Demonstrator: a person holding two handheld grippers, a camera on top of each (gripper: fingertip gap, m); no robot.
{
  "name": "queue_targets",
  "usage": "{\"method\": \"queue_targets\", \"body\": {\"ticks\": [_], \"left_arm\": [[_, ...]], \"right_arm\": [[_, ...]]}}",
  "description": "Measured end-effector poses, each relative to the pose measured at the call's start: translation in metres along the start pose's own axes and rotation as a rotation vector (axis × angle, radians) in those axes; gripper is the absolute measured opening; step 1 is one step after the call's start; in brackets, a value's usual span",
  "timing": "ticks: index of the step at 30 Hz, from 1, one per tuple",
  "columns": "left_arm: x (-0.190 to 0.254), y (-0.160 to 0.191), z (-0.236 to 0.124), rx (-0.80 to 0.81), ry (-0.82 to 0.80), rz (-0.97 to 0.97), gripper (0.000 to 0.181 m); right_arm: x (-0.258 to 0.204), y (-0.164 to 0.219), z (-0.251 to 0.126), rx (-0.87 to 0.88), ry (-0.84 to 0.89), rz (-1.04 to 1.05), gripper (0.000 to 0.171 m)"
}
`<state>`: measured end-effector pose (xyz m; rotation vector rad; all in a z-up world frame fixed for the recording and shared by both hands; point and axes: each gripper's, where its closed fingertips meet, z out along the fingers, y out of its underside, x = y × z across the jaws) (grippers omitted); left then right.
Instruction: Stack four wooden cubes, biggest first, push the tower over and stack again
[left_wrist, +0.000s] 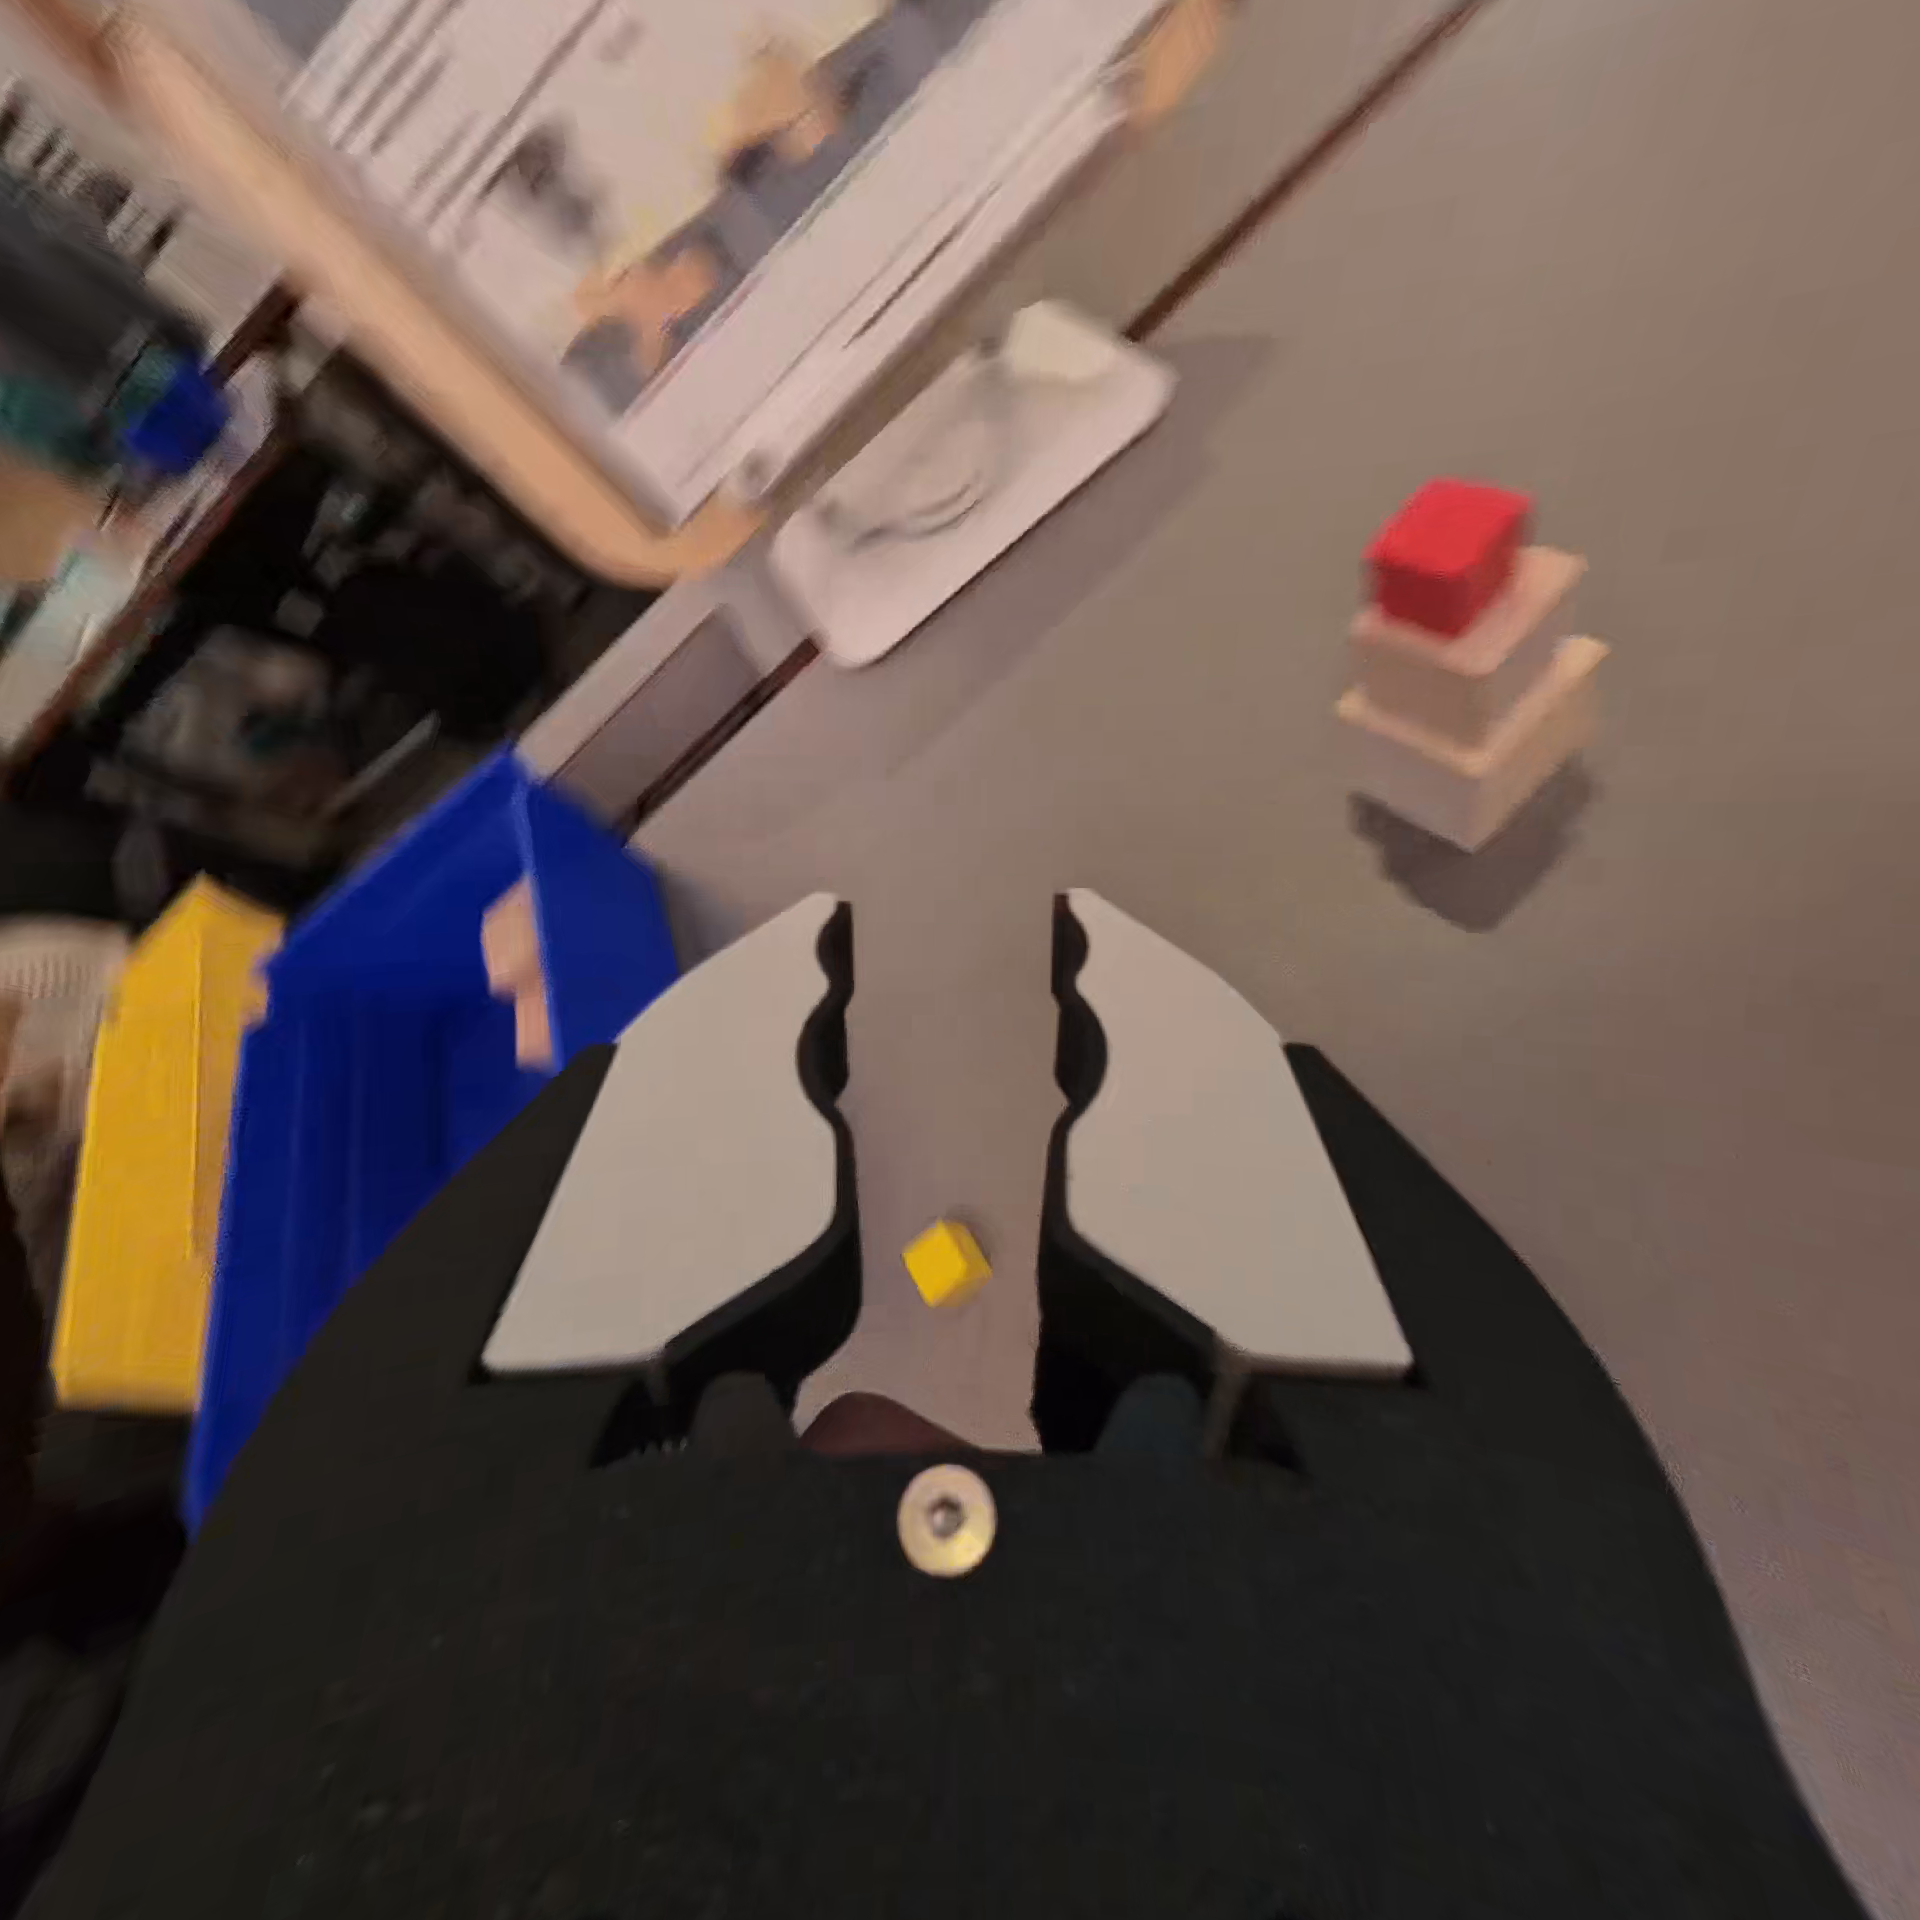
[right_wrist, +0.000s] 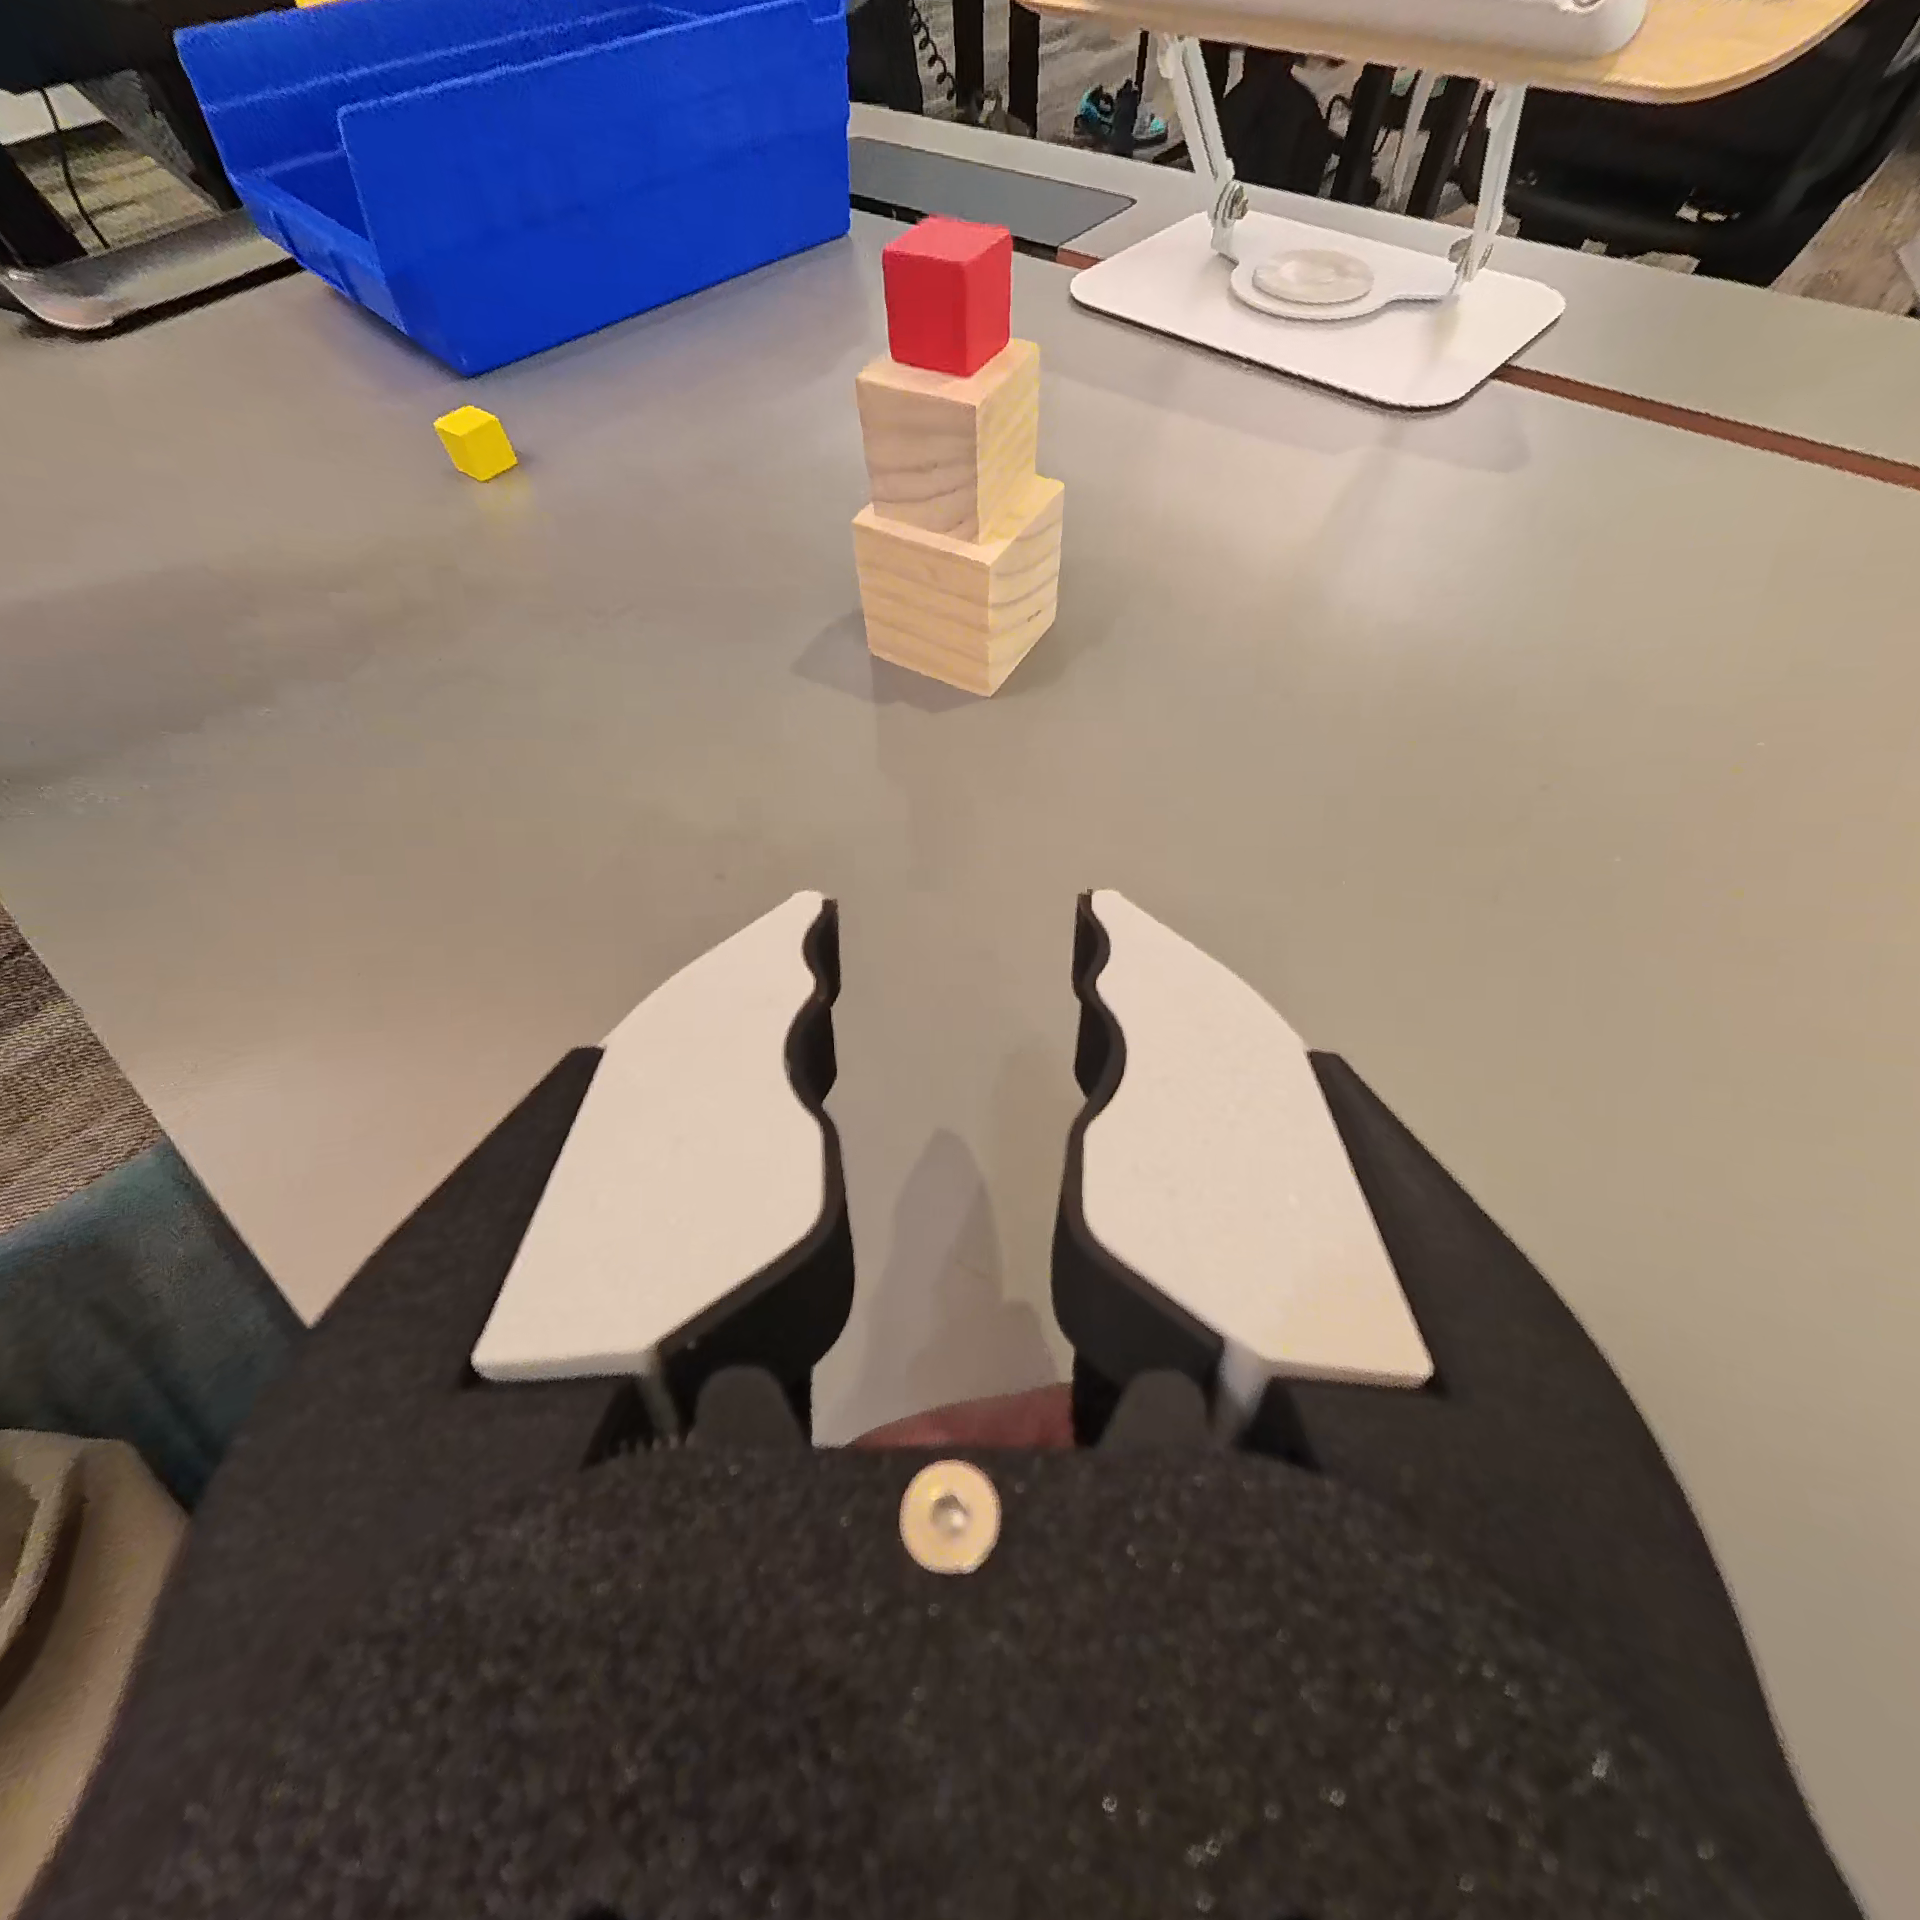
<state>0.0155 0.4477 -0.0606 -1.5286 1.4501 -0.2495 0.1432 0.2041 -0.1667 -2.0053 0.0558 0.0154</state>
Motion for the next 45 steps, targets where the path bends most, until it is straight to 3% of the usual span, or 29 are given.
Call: {"method": "queue_targets", "body": {"ticks": [4,6,10,19,22,24,27,31,34,39,45], "left_arm": [[0.008,0.079,-0.006,-0.076,-0.089,-0.314,0.057],[-0.003,0.118,0.001,-0.146,-0.207,-0.369,0.058],[-0.016,0.169,0.030,-0.300,-0.244,-0.506,0.056],[-0.005,0.192,0.069,-0.379,-0.175,-0.632,0.056],[-0.006,0.194,0.070,-0.365,-0.175,-0.653,0.022],[-0.005,0.193,0.070,-0.357,-0.161,-0.641,0.022],[-0.001,0.175,0.068,-0.292,-0.106,-0.617,0.022],[0.000,0.102,0.053,-0.121,-0.013,-0.393,0.022],[0.018,0.033,0.042,-0.005,0.144,-0.167,0.022],[0.069,-0.051,0.043,0.030,0.469,0.125,0.022],[0.110,-0.067,0.074,-0.103,0.667,0.374,0.022]], "right_arm": [[-0.002,0.007,0.008,-0.025,-0.010,0.001,0.043],[-0.004,0.009,0.011,-0.035,-0.018,0.002,0.043],[-0.010,0.005,0.015,-0.032,-0.029,-0.019,0.043],[-0.006,0.009,0.018,-0.038,-0.037,0.000,0.043],[-0.004,0.010,0.016,-0.037,-0.035,0.005,0.043],[-0.004,0.010,0.016,-0.039,-0.035,0.004,0.043],[-0.005,0.009,0.015,-0.036,-0.033,0.000,0.043],[-0.005,0.007,0.013,-0.031,-0.031,-0.003,0.043],[-0.004,0.005,0.012,-0.026,-0.029,-0.005,0.043],[-0.002,0.004,0.011,-0.025,-0.026,-0.009,0.043],[-0.004,0.006,0.010,-0.030,-0.028,-0.012,0.042]]}}
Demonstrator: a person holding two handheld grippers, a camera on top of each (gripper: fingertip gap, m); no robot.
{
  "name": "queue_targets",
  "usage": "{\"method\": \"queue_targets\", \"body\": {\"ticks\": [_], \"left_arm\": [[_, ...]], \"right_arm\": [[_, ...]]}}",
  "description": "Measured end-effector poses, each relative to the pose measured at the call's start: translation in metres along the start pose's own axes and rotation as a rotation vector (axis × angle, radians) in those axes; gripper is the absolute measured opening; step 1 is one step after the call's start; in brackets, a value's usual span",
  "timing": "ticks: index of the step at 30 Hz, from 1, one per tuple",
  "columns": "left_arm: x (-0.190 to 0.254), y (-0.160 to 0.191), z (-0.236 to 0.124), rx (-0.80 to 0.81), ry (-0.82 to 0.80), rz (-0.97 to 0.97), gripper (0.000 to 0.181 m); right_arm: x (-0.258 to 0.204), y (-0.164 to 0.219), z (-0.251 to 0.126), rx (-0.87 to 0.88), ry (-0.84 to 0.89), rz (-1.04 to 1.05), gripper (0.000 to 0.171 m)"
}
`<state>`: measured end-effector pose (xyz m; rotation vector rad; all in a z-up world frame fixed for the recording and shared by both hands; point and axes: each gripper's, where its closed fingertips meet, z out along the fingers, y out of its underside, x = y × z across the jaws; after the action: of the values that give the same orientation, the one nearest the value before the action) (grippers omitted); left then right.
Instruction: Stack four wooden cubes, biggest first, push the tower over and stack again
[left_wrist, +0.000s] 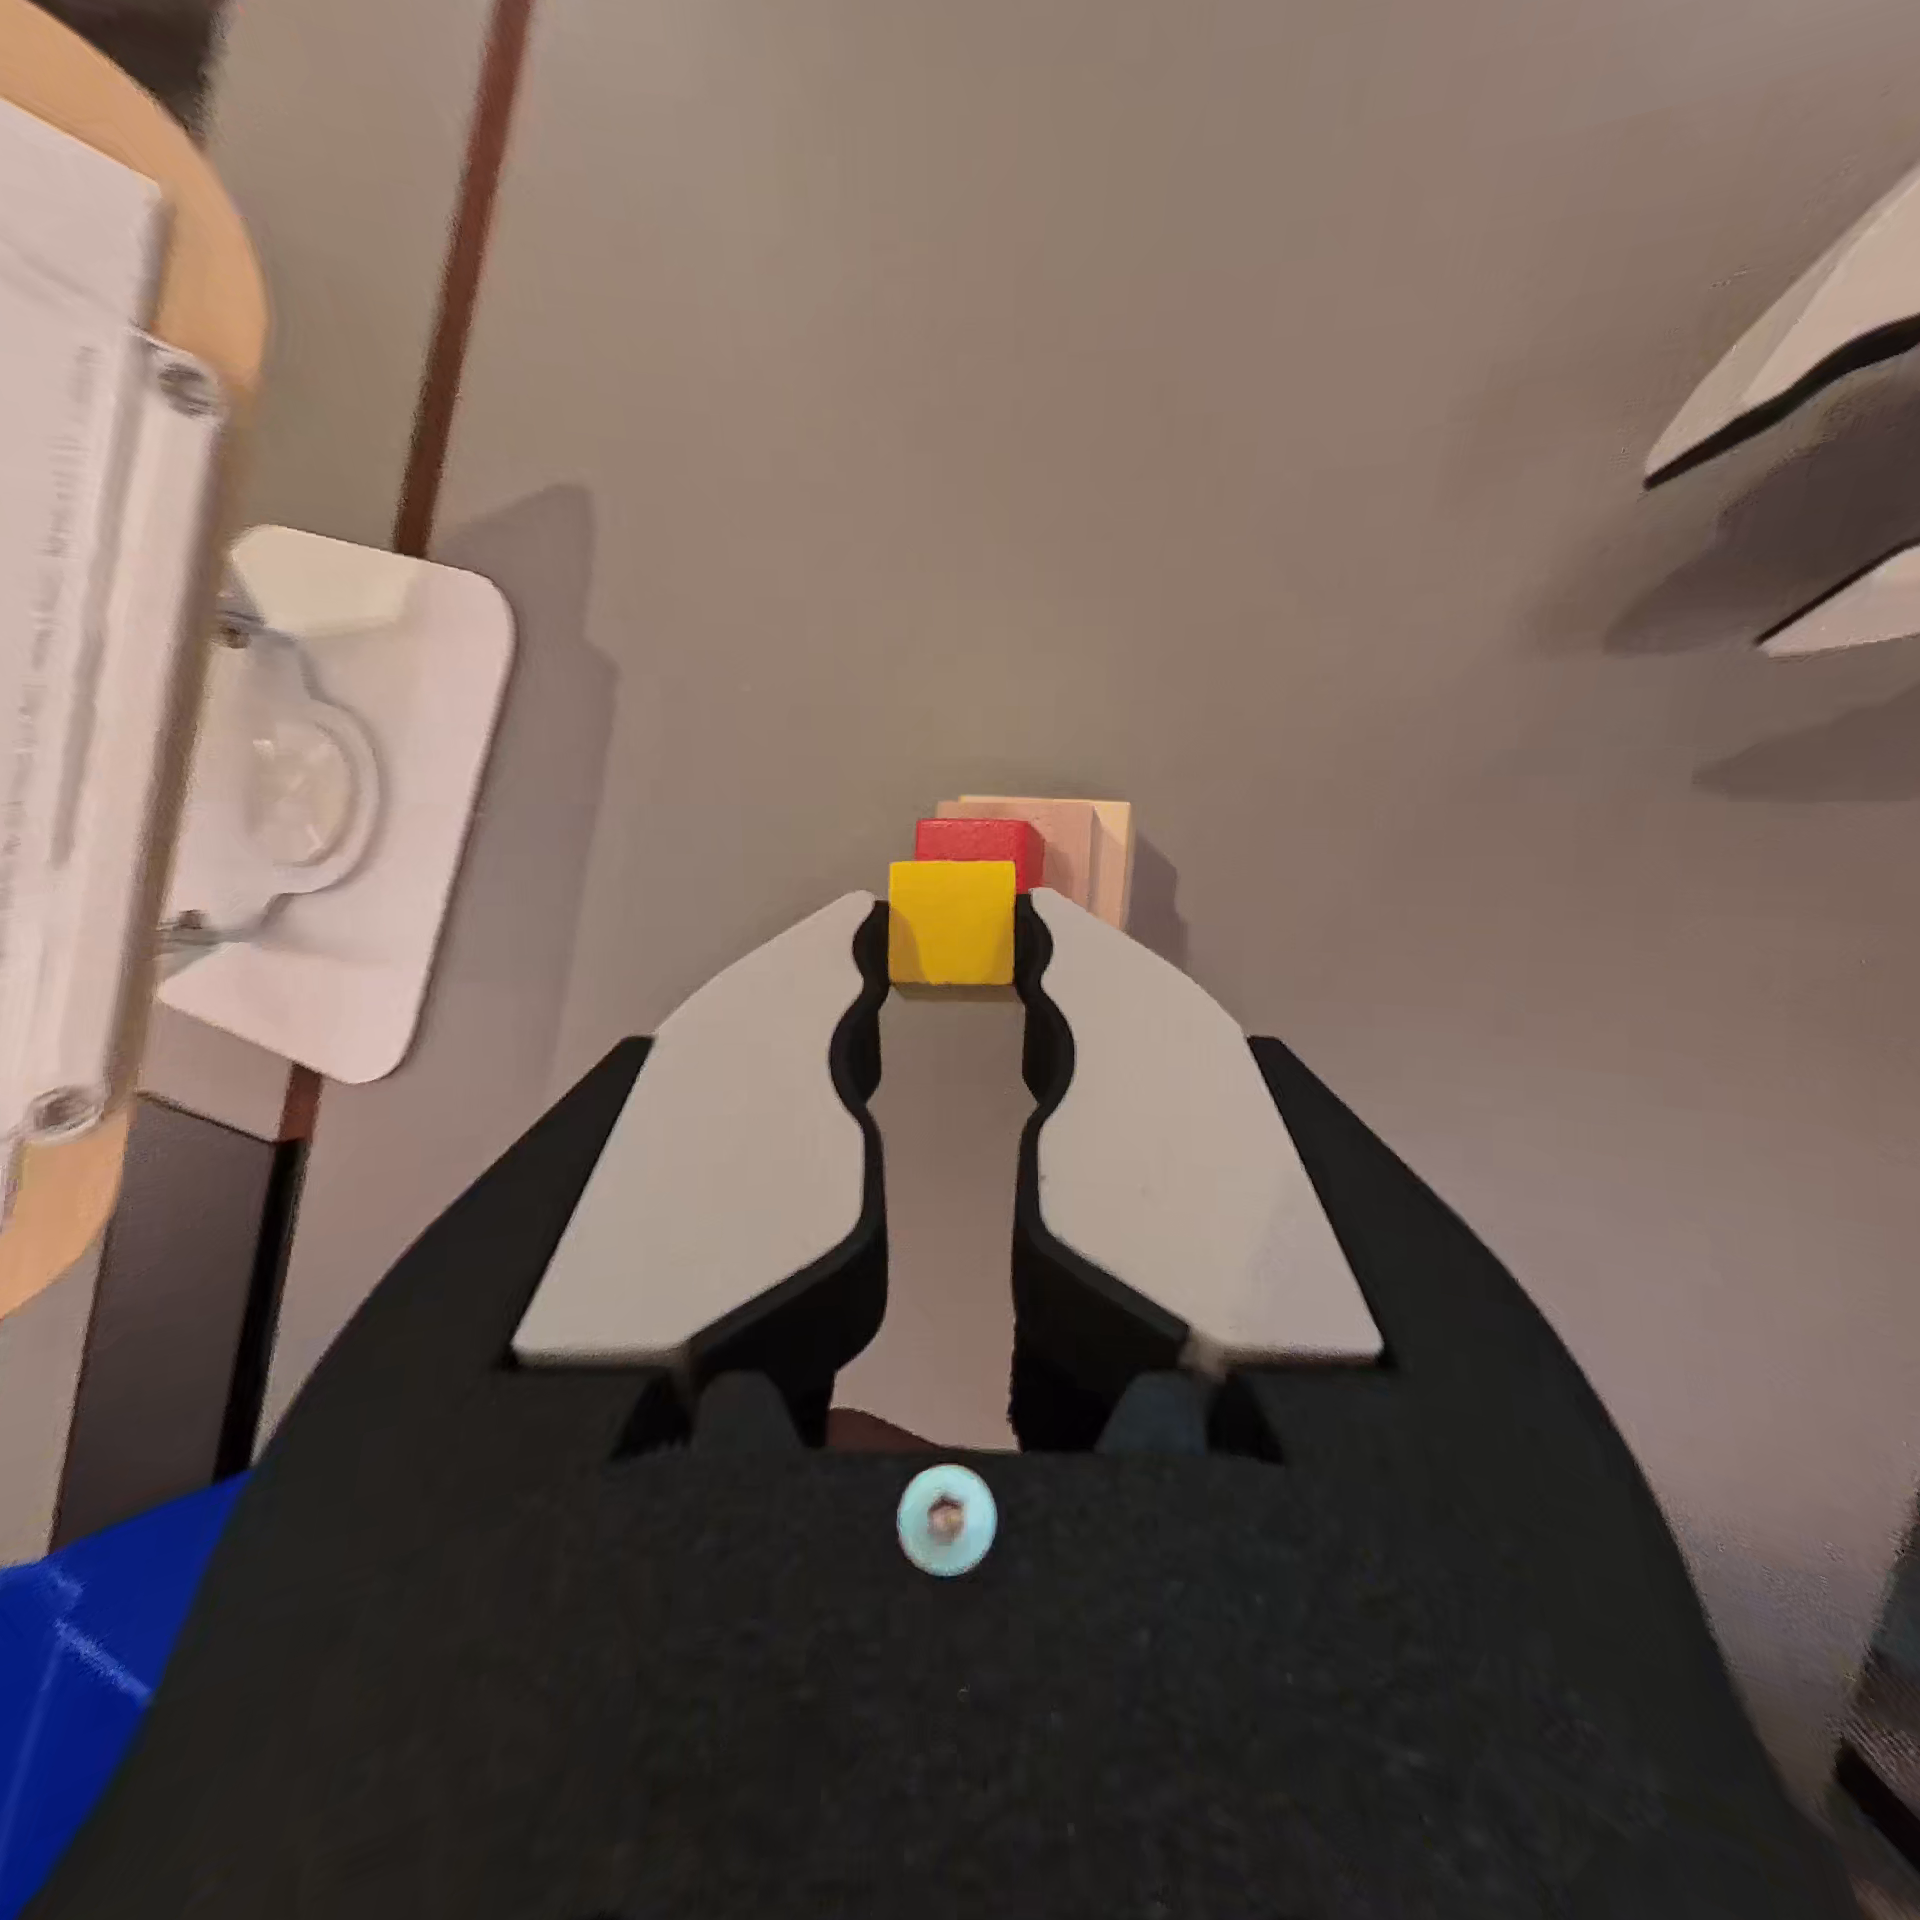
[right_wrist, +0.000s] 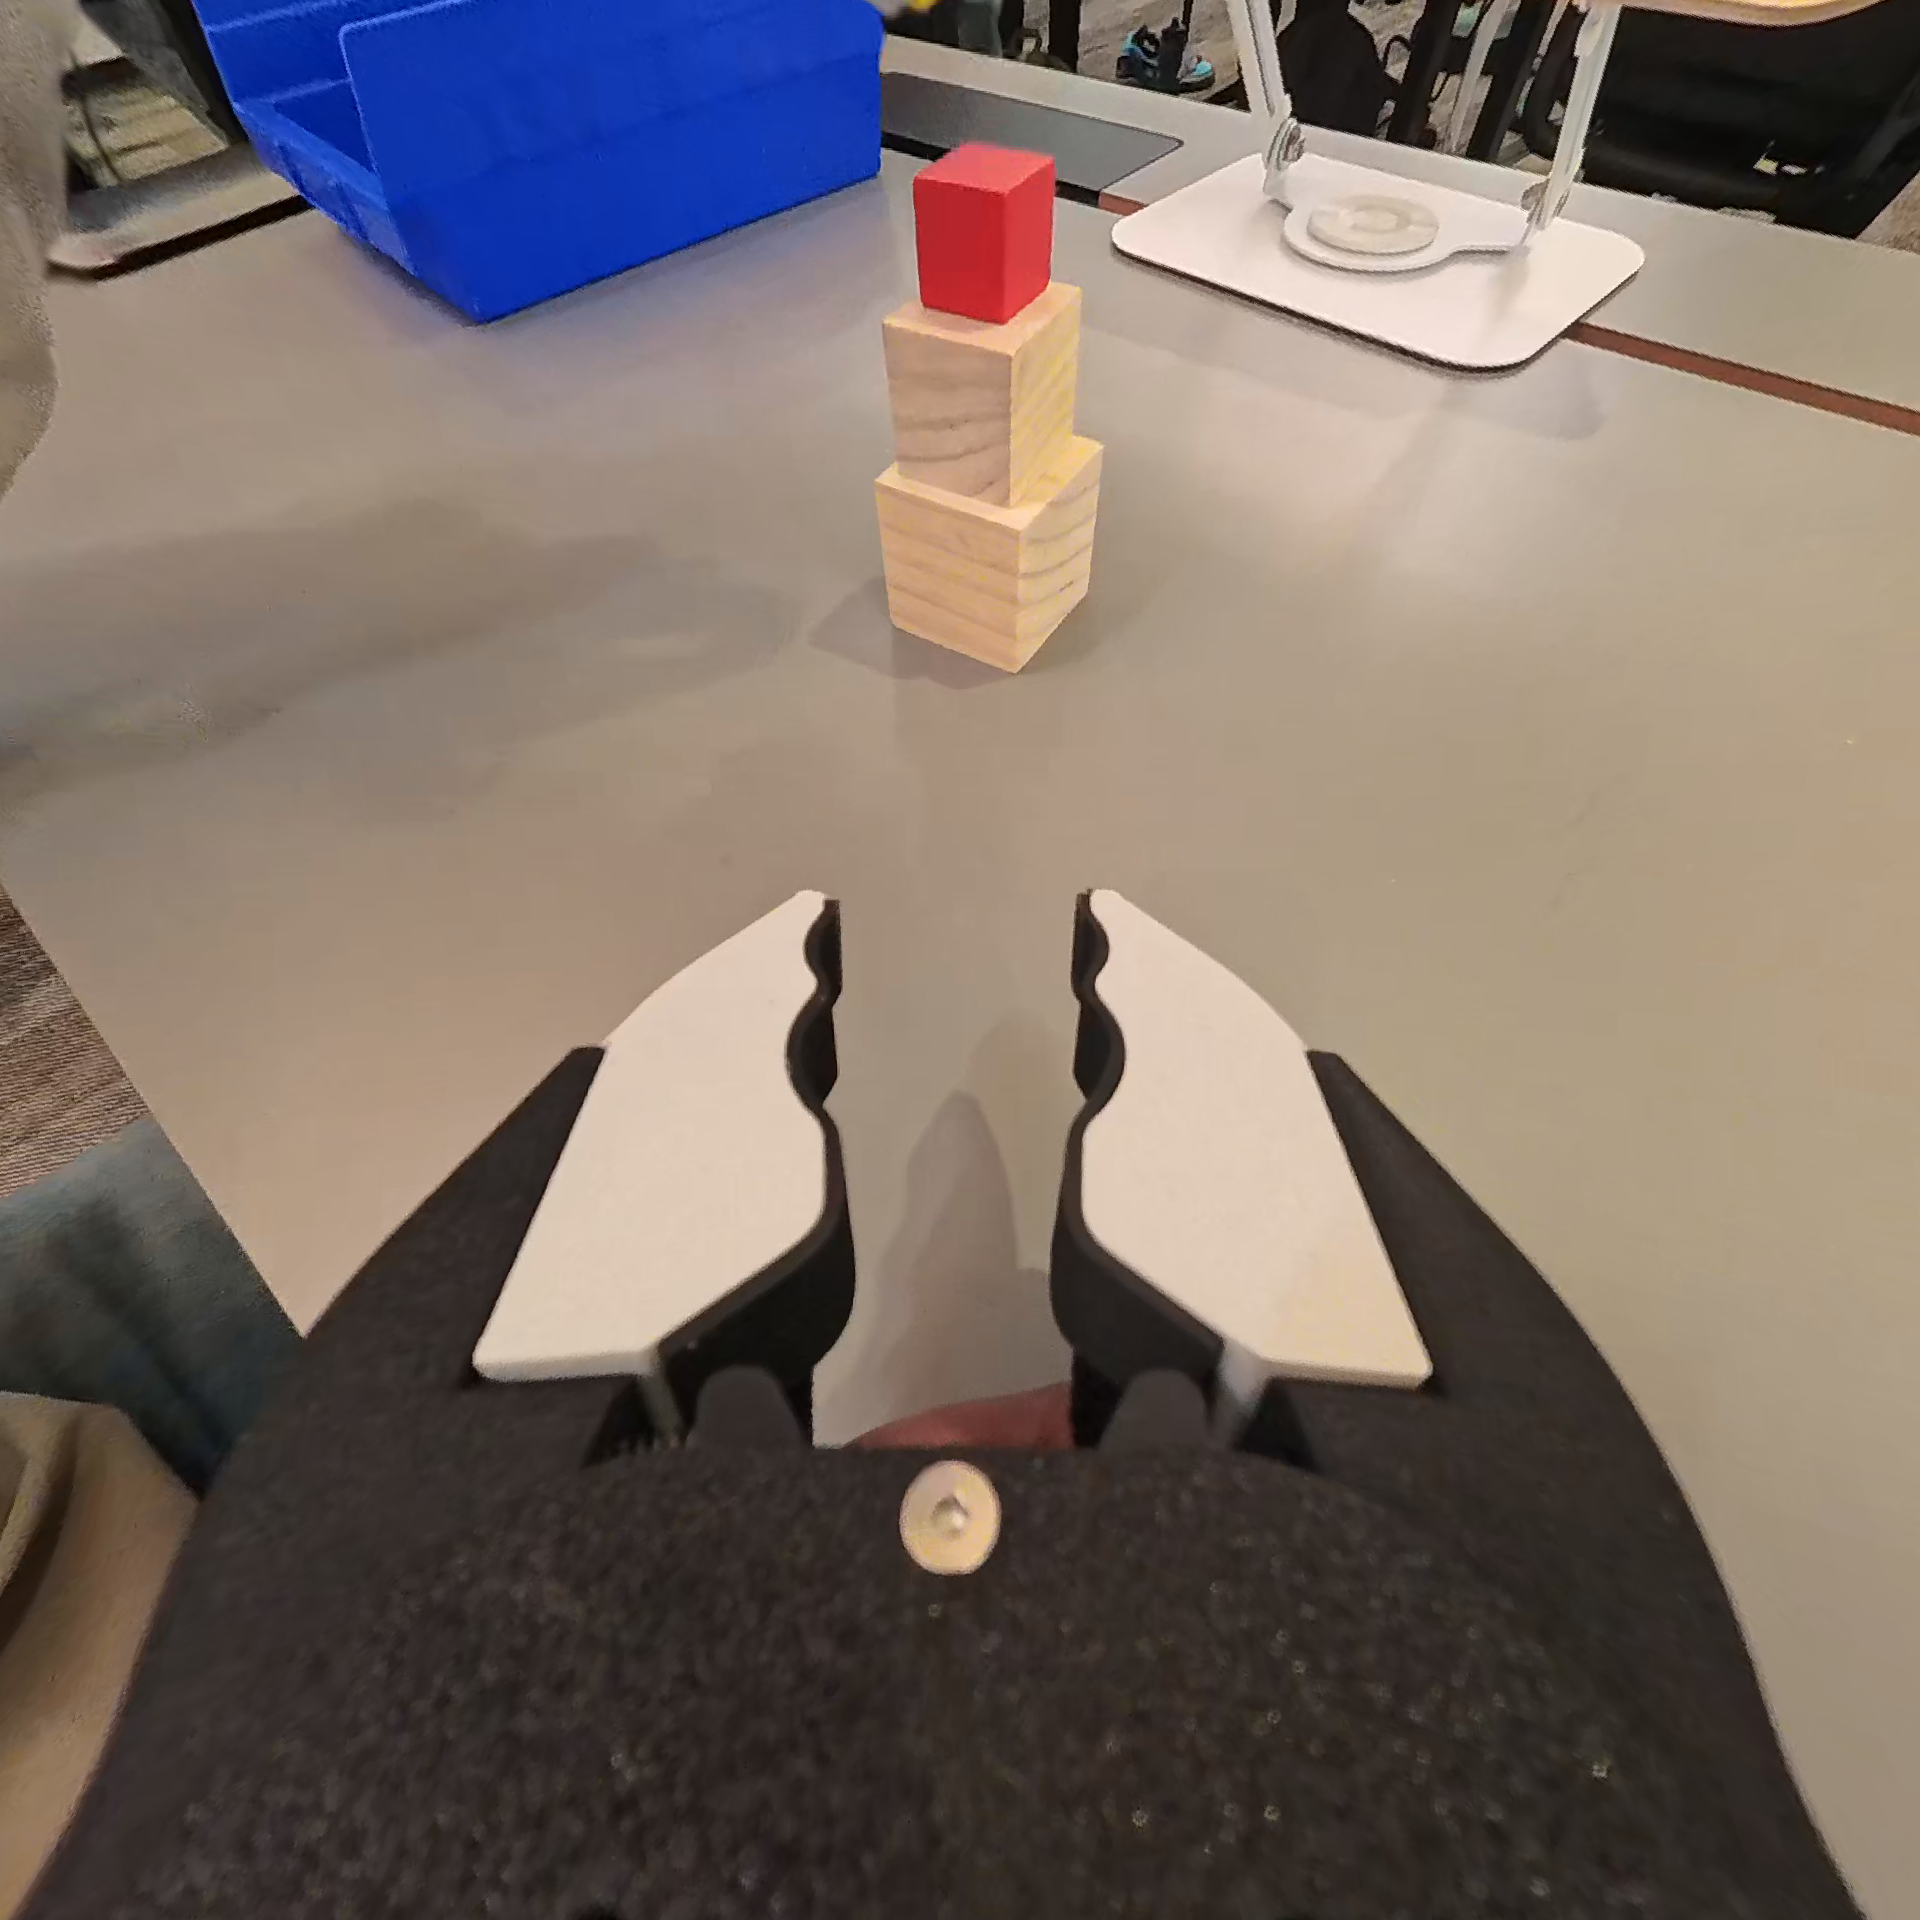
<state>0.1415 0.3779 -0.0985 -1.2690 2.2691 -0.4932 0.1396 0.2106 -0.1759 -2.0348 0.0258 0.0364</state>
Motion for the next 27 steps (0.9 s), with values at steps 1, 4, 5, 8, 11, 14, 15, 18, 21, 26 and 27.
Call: {"method": "queue_targets", "body": {"ticks": [1,4,5,8,11,14,15,18,21,26,27], "left_arm": [[0.001,0.000,0.006,-0.024,0.039,-0.003,0.022],[0.000,-0.002,0.017,-0.046,0.094,-0.015,0.022],[0.001,-0.003,0.019,-0.048,0.104,-0.015,0.022],[0.000,-0.001,0.025,-0.072,0.102,-0.006,0.022],[0.000,-0.002,0.028,-0.066,0.111,-0.013,0.022],[-0.001,-0.002,0.029,-0.054,0.112,-0.025,0.022],[0.000,-0.001,0.029,-0.052,0.120,-0.033,0.022],[0.002,0.003,0.030,-0.048,0.134,-0.039,0.022],[0.002,0.004,0.030,-0.028,0.131,-0.067,0.026],[0.001,0.012,0.023,-0.011,0.068,-0.066,0.067],[0.002,0.012,0.017,0.020,0.055,-0.081,0.067]], "right_arm": [[0.000,0.001,0.000,-0.001,0.002,-0.002,0.042],[0.002,0.003,-0.002,-0.006,0.009,-0.004,0.042],[0.002,0.003,-0.002,-0.005,0.010,-0.003,0.042],[0.004,0.005,-0.002,-0.009,0.014,0.001,0.042],[0.006,0.006,-0.002,-0.012,0.013,0.008,0.042],[0.005,0.007,-0.001,-0.015,0.011,0.007,0.042],[0.005,0.008,-0.001,-0.017,0.010,0.007,0.042],[0.004,0.009,0.000,-0.021,0.007,0.007,0.042],[0.004,0.009,0.001,-0.024,0.005,0.006,0.042],[0.004,0.007,-0.002,-0.018,0.005,0.002,0.042],[0.004,0.007,-0.002,-0.019,0.002,0.001,0.042]]}}
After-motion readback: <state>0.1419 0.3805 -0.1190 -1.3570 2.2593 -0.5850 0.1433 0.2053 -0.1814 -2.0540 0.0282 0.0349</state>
